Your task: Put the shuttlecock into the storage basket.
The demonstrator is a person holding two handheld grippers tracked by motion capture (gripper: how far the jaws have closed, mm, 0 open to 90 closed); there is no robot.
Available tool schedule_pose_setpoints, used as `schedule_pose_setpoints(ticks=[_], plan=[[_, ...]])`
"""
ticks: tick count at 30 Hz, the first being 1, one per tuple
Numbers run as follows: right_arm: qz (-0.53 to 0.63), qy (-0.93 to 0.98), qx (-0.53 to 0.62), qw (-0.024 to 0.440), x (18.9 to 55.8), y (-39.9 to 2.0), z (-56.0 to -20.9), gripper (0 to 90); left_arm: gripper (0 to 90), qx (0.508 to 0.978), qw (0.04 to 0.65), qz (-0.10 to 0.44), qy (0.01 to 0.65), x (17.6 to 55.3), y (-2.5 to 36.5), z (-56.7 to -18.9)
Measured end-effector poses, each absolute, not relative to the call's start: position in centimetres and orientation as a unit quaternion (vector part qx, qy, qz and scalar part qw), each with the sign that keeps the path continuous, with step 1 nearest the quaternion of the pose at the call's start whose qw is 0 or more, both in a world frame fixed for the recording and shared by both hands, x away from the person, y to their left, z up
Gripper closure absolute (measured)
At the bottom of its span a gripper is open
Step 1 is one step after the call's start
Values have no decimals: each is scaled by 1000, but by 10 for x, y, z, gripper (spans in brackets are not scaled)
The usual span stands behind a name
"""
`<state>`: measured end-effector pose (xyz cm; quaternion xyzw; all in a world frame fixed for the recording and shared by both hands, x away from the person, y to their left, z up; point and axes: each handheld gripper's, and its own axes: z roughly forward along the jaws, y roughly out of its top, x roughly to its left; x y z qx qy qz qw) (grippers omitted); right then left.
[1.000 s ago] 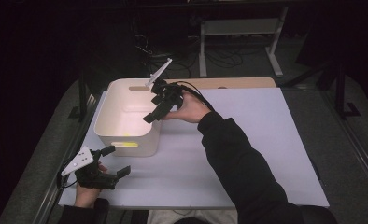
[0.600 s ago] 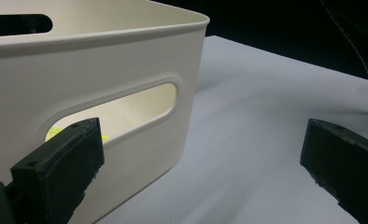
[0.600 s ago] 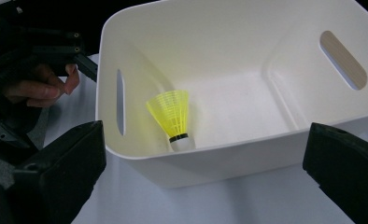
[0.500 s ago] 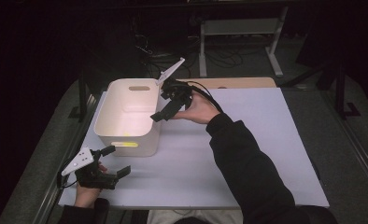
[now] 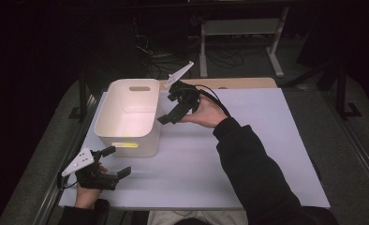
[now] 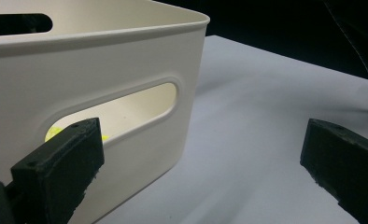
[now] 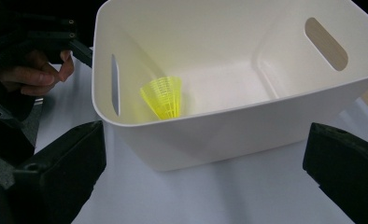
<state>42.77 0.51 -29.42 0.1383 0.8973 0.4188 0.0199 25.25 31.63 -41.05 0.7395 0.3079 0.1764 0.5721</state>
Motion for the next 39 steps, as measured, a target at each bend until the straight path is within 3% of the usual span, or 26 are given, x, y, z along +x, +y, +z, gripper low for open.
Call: schedule_pose_setpoints(ticks=[39], plan=[[425, 889, 170, 28, 413, -48, -321, 0, 0, 739, 571, 177, 309, 253, 316, -411]])
